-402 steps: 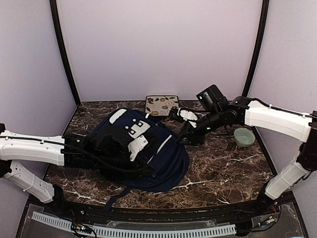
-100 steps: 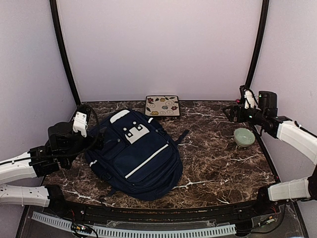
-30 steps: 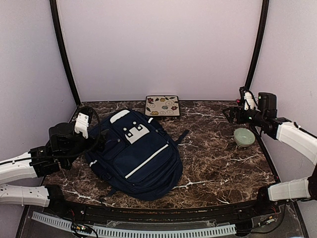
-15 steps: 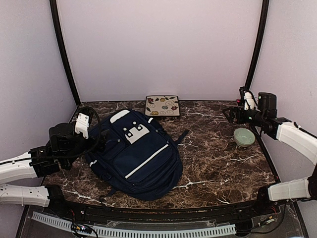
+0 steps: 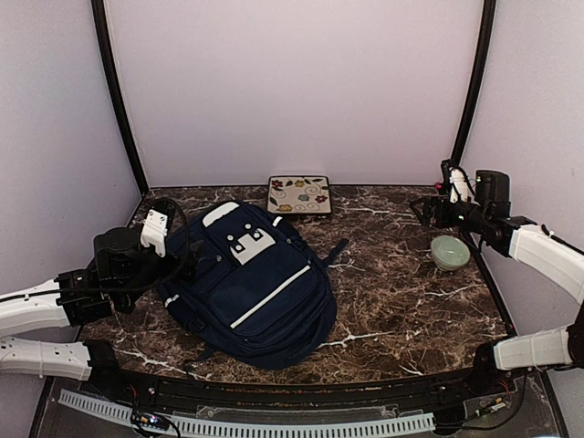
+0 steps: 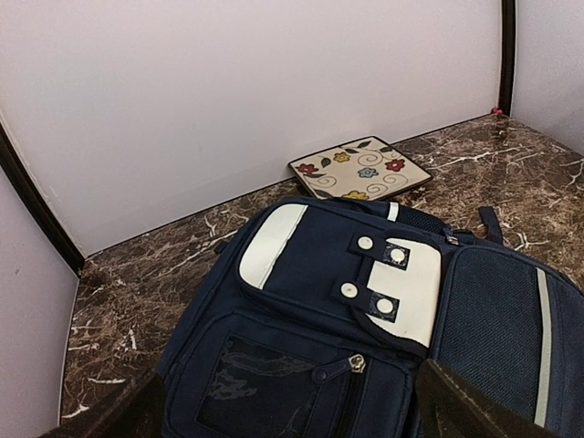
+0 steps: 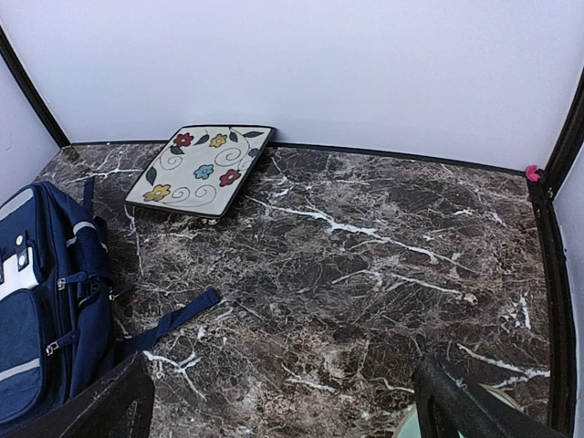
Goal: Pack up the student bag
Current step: Reset both arms
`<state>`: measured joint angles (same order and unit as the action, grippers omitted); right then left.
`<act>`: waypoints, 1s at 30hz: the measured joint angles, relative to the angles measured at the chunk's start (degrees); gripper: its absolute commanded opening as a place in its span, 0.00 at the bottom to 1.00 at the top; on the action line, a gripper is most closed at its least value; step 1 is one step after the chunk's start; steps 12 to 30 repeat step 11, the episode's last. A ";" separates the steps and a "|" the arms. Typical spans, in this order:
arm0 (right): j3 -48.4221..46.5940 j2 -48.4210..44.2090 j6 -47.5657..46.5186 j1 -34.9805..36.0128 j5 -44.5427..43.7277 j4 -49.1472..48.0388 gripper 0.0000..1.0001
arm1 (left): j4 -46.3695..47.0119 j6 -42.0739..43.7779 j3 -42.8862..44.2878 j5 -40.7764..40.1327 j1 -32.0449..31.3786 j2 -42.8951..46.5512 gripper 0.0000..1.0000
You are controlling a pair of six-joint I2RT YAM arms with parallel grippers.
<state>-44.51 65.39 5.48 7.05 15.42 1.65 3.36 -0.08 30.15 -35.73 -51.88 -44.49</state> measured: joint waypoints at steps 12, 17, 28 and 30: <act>0.42 0.00 0.00 0.00 -0.02 -0.37 1.00 | -0.22 -0.15 0.00 -1.66 -0.17 0.00 0.99; 0.42 0.00 0.00 0.00 -0.02 -0.37 1.00 | -0.22 -0.15 0.00 -1.66 -0.17 0.00 0.99; 0.42 0.00 0.00 0.00 -0.02 -0.37 1.00 | -0.22 -0.15 0.00 -1.66 -0.17 0.00 0.99; 0.42 0.00 0.00 0.00 -0.02 -0.37 1.00 | -0.22 -0.15 0.00 -1.66 -0.17 0.00 0.99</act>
